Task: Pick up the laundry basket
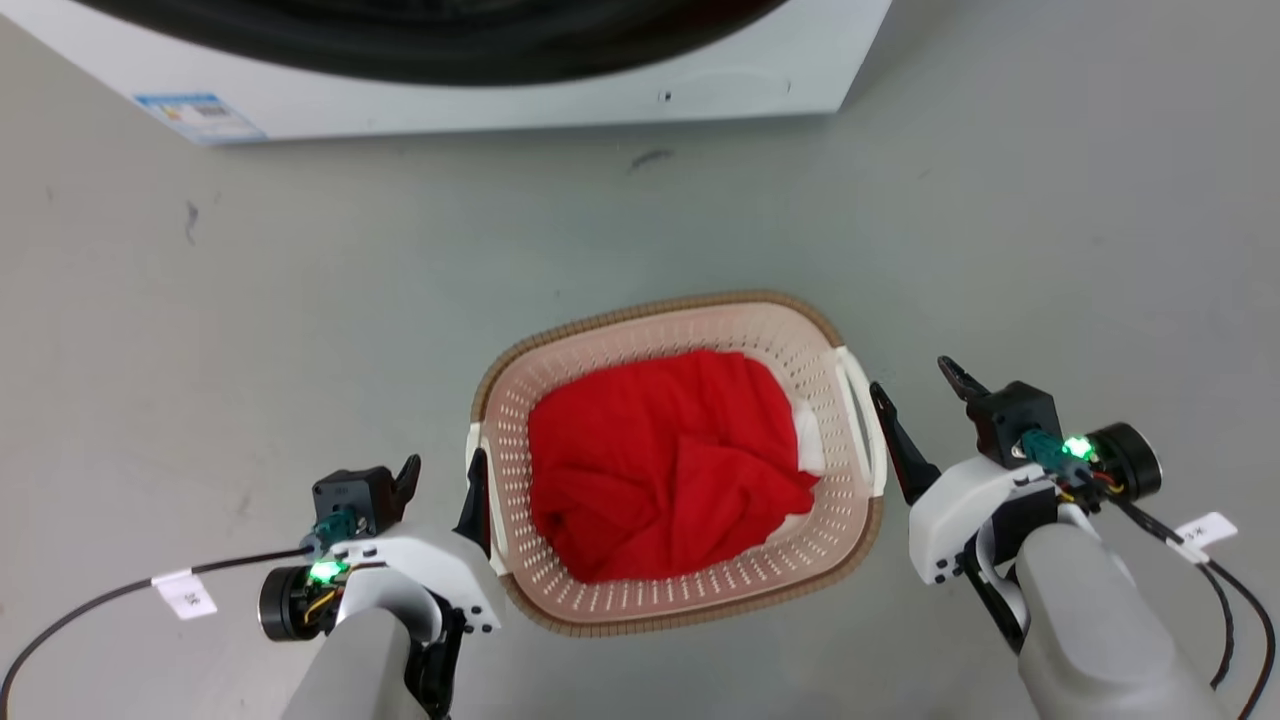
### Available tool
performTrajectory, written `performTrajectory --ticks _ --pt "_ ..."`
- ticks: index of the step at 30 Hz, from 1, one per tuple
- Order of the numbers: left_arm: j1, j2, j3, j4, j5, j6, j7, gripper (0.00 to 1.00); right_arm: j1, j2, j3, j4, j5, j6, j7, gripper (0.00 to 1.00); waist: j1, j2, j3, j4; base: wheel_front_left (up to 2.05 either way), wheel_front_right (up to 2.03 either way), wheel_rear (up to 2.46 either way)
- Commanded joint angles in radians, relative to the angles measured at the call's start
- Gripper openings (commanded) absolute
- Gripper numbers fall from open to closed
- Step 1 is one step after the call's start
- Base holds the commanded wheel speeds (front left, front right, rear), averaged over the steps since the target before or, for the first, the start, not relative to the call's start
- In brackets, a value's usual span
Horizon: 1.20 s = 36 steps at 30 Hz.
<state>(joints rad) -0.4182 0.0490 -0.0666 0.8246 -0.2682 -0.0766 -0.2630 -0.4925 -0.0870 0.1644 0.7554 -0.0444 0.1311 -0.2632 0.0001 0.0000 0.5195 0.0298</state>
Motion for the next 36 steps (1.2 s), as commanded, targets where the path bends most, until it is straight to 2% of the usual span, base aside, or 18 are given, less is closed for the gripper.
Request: performTrajectory --ticks 1,12,27,36 --pt "-0.026 0.002 -0.008 0.015 -0.010 -0.003 -0.003 1.00 -0.033 -0.009 0.010 0.019 0.006 -0.001 -0.002 1.00 -0.0001 0.0000 0.047 0.011 0.00 0.00 0.00" --pt "-0.099 0.002 -0.066 0.098 -0.054 -0.008 -0.003 1.00 -0.152 -0.036 0.075 0.176 0.035 -0.001 -0.002 1.00 -0.0001 0.0000 0.164 0.022 0.00 0.00 0.00" --pt "-0.171 0.002 -0.137 0.112 -0.096 0.001 -0.003 1.00 -0.280 -0.025 0.159 0.347 0.078 -0.001 -0.002 1.00 -0.0001 0.0000 0.288 0.035 0.00 0.00 0.00" --pt "-0.202 0.002 -0.166 0.122 -0.109 0.005 -0.003 1.00 -0.323 -0.027 0.170 0.391 0.086 -0.001 -0.002 1.00 -0.0001 0.0000 0.328 0.039 0.00 0.00 0.00"
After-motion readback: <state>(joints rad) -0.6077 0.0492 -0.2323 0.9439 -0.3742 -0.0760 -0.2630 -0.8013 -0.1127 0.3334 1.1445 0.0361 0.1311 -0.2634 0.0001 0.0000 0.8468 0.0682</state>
